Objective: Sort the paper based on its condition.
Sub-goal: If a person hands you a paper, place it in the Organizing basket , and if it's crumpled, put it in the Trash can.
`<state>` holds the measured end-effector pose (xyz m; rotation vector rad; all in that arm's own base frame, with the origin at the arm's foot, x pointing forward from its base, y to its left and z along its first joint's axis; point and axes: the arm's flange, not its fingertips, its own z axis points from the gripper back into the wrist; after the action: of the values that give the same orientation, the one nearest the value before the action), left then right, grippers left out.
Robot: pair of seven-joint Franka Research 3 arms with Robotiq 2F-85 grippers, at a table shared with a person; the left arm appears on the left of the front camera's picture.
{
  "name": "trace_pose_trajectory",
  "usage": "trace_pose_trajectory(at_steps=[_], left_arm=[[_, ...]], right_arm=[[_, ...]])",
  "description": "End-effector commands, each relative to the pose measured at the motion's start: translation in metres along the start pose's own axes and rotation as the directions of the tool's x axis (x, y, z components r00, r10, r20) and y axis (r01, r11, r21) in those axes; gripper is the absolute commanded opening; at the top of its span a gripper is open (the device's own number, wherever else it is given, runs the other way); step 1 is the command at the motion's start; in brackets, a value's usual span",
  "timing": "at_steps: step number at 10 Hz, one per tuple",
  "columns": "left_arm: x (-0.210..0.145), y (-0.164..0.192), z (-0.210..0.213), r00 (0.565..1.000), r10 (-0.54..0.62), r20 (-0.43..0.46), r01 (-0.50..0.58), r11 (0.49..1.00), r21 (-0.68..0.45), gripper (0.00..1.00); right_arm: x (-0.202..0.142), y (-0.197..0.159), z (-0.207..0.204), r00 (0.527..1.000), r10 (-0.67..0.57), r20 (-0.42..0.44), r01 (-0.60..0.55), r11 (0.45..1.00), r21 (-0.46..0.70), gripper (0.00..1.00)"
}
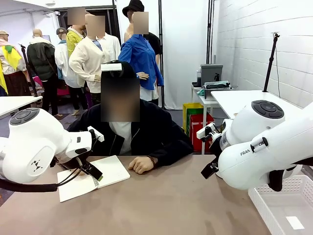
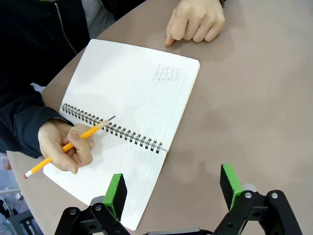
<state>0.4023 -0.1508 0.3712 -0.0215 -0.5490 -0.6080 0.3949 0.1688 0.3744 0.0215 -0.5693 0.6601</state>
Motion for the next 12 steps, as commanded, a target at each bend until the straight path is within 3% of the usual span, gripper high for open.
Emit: trace_pose_trajectory(at_steps=[1, 6, 10, 12], left_arm=[[0.000, 0.001, 0.000, 1.000, 0.001, 0.000, -0.001, 1.000, 0.000, 1.00], [0.003, -0.005, 0.006, 1.000, -0.004, 0.004, 0.004, 1.000, -0.026, 1.00], [0.018, -0.018, 0.062, 0.999, -0.012, 0.050, 0.021, 0.984, -0.175, 1.00], [0.027, -0.020, 0.110, 0.994, -0.061, 0.091, 0.081, 0.968, -0.236, 1.00]], right_arm=[[0.000, 0.000, 0.000, 1.000, -0.001, 0.000, 0.001, 1.000, 0.000, 1.00], [0.003, 0.013, 0.008, 1.000, -0.001, -0.010, 0.001, 1.000, 0.011, 1.00], [0.029, 0.068, 0.052, 0.995, -0.011, -0.101, 0.021, 0.995, 0.097, 1.00], [0.054, 0.081, 0.083, 0.998, -0.015, -0.069, 0.023, 0.993, 0.116, 1.00]])
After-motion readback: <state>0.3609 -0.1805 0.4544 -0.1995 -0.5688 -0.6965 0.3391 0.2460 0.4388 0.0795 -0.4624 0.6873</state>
